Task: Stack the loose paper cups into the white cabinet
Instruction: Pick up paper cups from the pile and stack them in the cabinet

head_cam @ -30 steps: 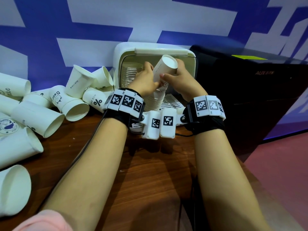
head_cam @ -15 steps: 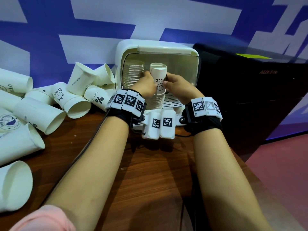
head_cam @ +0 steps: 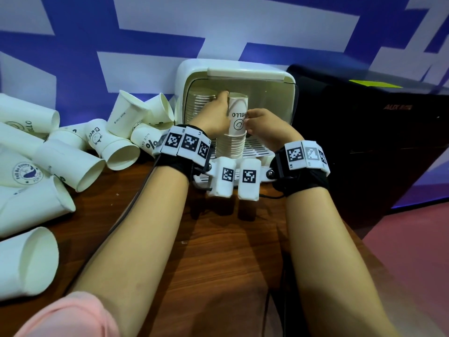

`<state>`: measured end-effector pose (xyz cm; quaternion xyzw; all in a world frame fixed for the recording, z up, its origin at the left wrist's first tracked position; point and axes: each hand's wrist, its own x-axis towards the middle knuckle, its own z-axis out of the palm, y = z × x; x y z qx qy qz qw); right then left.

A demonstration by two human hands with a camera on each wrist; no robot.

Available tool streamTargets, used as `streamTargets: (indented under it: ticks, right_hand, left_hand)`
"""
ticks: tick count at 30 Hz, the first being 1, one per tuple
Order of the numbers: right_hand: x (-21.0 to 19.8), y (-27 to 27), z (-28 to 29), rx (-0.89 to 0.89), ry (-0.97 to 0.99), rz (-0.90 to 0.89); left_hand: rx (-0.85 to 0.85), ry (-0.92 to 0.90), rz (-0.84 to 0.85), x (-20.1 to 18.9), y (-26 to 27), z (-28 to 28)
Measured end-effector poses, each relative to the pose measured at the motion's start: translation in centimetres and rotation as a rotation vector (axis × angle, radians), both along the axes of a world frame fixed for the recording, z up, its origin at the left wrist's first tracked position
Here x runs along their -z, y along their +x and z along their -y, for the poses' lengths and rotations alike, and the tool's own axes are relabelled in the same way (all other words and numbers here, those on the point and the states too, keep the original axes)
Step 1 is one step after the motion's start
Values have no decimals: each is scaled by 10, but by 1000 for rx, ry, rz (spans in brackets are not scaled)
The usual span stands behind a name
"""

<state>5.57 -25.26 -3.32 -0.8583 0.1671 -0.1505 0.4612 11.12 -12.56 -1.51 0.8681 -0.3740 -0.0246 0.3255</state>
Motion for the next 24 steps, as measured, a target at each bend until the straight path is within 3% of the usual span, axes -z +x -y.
streamTargets:
  ticks: [6, 11, 18, 24]
  right_hand:
    - [-21, -3, -16, 196, -88, 62]
    - [-38, -13, -49, 88, -79, 105]
    - [-35, -8, -105, -76, -156, 119]
    - [-4, 10, -150, -208, -29, 75]
  left_hand:
    - [135, -9, 78, -18, -4, -22]
    - [151, 44, 37, -32, -13, -61]
    - [-110, -32, -71, -23, -2, -132]
    - [-412, 66, -81, -7, 17, -167]
